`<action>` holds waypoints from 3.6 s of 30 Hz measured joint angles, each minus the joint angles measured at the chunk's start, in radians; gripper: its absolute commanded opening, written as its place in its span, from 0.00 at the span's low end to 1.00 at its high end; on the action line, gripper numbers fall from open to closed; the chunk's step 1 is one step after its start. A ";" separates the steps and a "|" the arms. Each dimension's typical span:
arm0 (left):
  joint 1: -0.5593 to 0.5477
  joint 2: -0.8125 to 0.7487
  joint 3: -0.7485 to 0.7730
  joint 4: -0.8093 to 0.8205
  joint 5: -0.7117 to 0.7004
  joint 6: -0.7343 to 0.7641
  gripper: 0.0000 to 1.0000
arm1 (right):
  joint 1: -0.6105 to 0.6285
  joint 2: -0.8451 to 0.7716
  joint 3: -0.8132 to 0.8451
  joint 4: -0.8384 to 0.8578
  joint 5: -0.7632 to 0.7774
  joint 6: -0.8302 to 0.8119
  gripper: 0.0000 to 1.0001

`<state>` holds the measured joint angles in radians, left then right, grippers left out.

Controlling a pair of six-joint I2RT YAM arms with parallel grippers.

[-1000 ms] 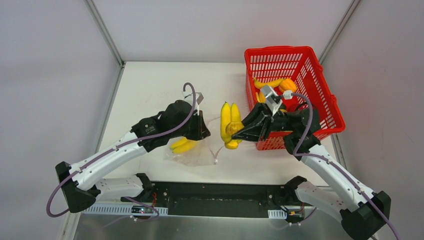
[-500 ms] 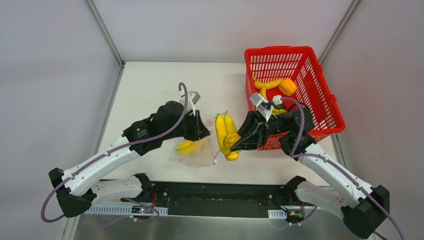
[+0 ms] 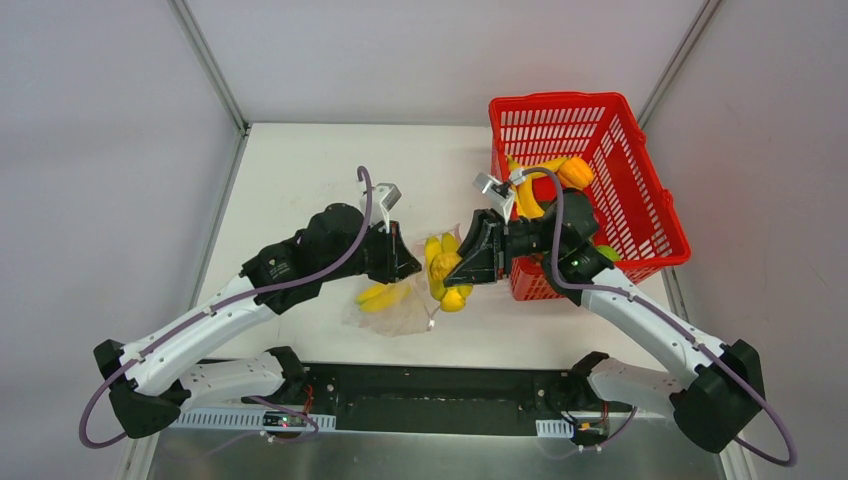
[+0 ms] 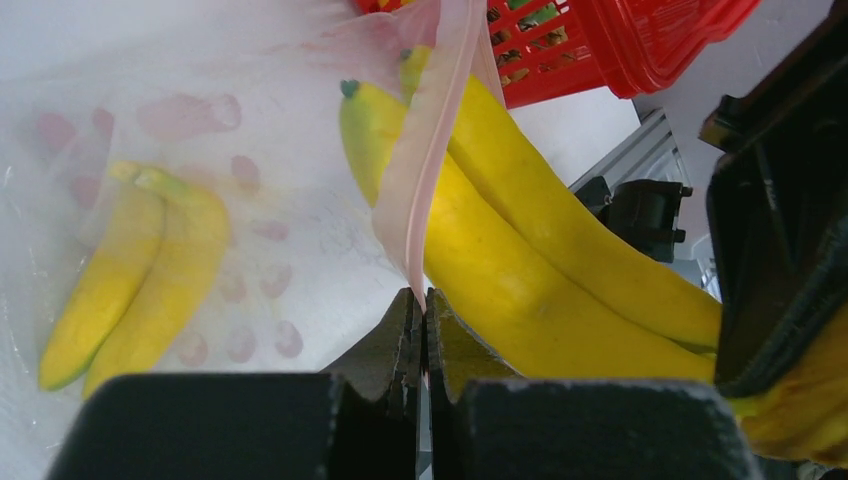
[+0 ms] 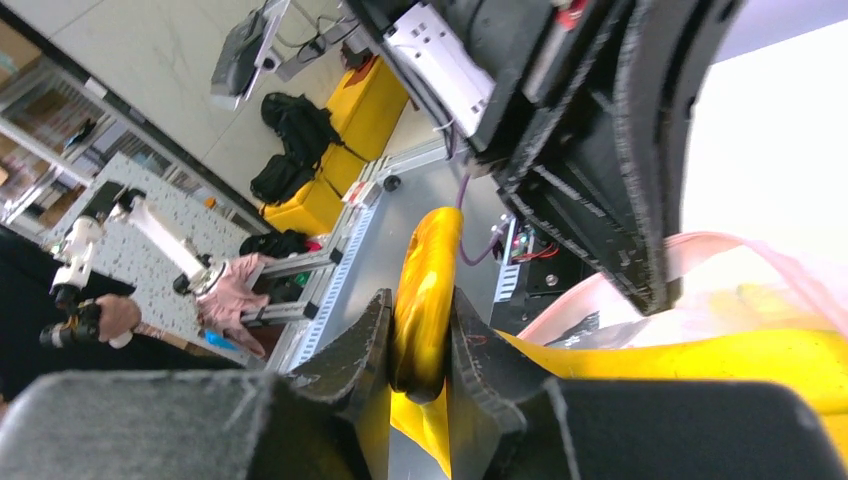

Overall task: Place the food in the zip-top bag and seal the zipper
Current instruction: Place the fake fruit in the zipper food storage bag, then pick up the fake fruit from the bin.

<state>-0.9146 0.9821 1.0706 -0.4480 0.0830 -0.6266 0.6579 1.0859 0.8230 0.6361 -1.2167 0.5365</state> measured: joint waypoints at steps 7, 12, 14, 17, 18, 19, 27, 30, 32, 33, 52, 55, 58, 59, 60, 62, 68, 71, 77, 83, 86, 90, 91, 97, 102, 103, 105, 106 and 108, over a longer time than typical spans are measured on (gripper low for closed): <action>0.000 -0.001 -0.006 0.008 0.023 0.015 0.00 | 0.000 0.015 -0.004 -0.031 0.167 -0.086 0.00; 0.000 -0.005 -0.007 0.025 0.024 0.017 0.00 | 0.003 0.003 -0.051 -0.035 0.214 -0.179 0.00; 0.000 -0.009 -0.007 0.027 0.036 0.017 0.00 | 0.006 0.003 -0.069 -0.035 0.215 -0.207 0.00; 0.000 -0.013 -0.007 0.038 0.057 0.018 0.00 | 0.010 0.003 -0.090 -0.024 0.213 -0.233 0.01; 0.000 -0.014 -0.007 0.041 0.064 0.018 0.00 | 0.013 0.003 -0.095 -0.016 0.212 -0.240 0.03; 0.000 -0.016 -0.007 0.043 0.068 0.018 0.00 | 0.016 0.003 -0.101 -0.005 0.209 -0.247 0.05; 0.000 -0.077 -0.007 0.042 0.056 0.017 0.00 | 0.030 0.004 -0.118 0.042 0.181 -0.299 0.49; 0.000 -0.105 -0.007 0.042 0.027 0.017 0.00 | 0.030 0.005 -0.117 0.038 0.184 -0.307 0.61; 0.000 -0.116 -0.007 0.040 0.005 0.017 0.00 | 0.030 0.004 -0.116 0.031 0.189 -0.309 0.62; 0.000 -0.120 -0.007 0.038 -0.008 0.017 0.00 | 0.030 0.002 -0.113 0.024 0.195 -0.310 0.63; 0.000 -0.060 0.096 -0.152 -0.217 0.037 0.00 | 0.032 -0.339 0.080 -0.485 0.800 -0.408 0.72; 0.000 -0.003 0.101 -0.149 -0.195 0.037 0.00 | 0.031 -0.313 0.114 -0.581 1.031 -0.409 0.71; 0.000 0.014 0.088 -0.148 -0.186 0.035 0.00 | 0.016 -0.267 0.135 -0.669 1.204 -0.409 0.71; 0.000 0.013 0.085 -0.148 -0.184 0.035 0.00 | 0.005 -0.248 0.141 -0.699 1.247 -0.409 0.71; 0.000 0.013 0.082 -0.147 -0.181 0.035 0.00 | -0.015 -0.227 0.148 -0.735 1.287 -0.407 0.71; 0.000 0.011 0.076 -0.143 -0.176 0.035 0.00 | -0.063 -0.198 0.156 -0.784 1.327 -0.399 0.71; 0.000 0.005 0.053 -0.137 -0.168 0.035 0.00 | -0.298 -0.135 0.196 -0.884 1.333 -0.351 0.75; 0.000 0.006 0.053 -0.137 -0.164 0.036 0.00 | -0.439 -0.067 0.259 -0.922 1.268 -0.351 0.75; 0.000 0.014 0.053 -0.137 -0.157 0.036 0.00 | -0.615 0.130 0.397 -1.026 1.109 -0.401 0.78; 0.000 0.010 0.053 -0.137 -0.157 0.035 0.00 | -0.656 0.285 0.479 -1.246 0.978 -0.534 0.80; 0.000 0.010 0.053 -0.137 -0.157 0.035 0.00 | -0.655 0.353 0.518 -1.352 0.926 -0.614 0.80; 0.000 0.011 0.053 -0.137 -0.154 0.036 0.00 | -0.655 0.380 0.509 -1.440 0.885 -0.718 0.84; 0.000 0.013 0.053 -0.137 -0.154 0.036 0.00 | -0.655 0.379 0.505 -1.448 0.883 -0.735 0.84; 0.000 0.036 0.054 -0.137 -0.145 0.037 0.00 | -0.655 0.384 0.470 -1.364 0.914 -0.747 0.83; 0.000 0.048 0.054 -0.137 -0.145 0.037 0.00 | -0.655 0.481 0.463 -1.199 0.905 -0.739 0.83; 0.000 0.048 0.054 -0.137 -0.145 0.037 0.00 | -0.655 0.512 0.464 -1.174 0.896 -0.743 0.83; 0.000 0.050 0.055 -0.137 -0.146 0.036 0.00 | -0.655 0.572 0.470 -1.145 0.882 -0.759 0.83; 0.000 0.053 0.055 -0.137 -0.146 0.036 0.00 | -0.655 0.601 0.476 -1.135 0.874 -0.769 0.84; 0.000 0.062 0.056 -0.137 -0.146 0.035 0.00 | -0.655 0.652 0.483 -1.110 0.859 -0.793 0.84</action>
<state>-0.9142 1.0439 1.1271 -0.5850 -0.0635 -0.5919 0.0025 1.7378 1.3056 -0.4740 -0.3573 -0.2562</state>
